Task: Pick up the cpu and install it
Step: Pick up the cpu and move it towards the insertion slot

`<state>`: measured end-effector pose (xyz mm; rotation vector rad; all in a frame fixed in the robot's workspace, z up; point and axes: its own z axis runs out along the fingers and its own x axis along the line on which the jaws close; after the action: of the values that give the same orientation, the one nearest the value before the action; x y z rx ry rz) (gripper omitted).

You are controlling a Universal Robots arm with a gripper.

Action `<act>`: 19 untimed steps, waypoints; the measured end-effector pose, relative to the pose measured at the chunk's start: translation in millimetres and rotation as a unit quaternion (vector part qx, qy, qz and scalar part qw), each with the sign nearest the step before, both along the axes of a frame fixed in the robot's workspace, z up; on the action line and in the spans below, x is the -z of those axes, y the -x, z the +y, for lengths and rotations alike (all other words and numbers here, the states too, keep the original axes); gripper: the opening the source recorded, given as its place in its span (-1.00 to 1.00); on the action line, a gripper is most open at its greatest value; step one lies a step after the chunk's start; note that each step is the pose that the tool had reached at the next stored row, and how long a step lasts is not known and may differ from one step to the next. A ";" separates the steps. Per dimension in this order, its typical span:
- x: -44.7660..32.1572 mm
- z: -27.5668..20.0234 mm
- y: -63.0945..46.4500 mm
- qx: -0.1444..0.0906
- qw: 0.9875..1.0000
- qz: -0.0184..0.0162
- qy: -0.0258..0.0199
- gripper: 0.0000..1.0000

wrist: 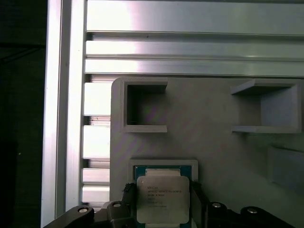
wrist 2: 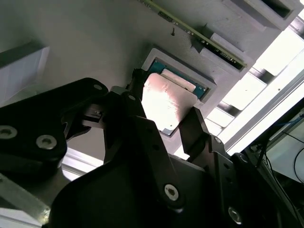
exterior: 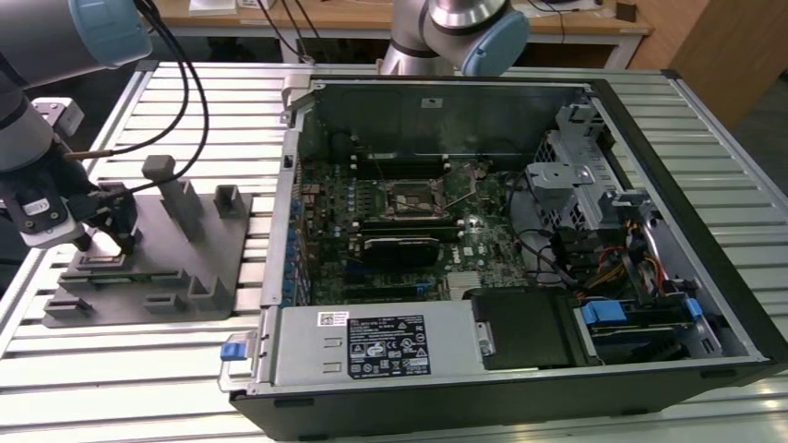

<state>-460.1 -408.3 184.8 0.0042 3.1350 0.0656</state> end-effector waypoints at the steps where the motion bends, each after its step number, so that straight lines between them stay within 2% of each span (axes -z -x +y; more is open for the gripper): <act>1: 0.0 0.0 0.0 0.000 1.000 0.000 0.000 0.12; 9: -0.3 0.0 0.0 0.000 1.000 0.000 0.000 0.15; 10: -0.3 0.0 0.0 0.000 1.000 0.000 0.000 0.27; 19: -0.7 0.0 0.2 0.000 1.000 -0.001 0.000 0.27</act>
<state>-460.3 -408.3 185.5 0.0041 3.1331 0.0644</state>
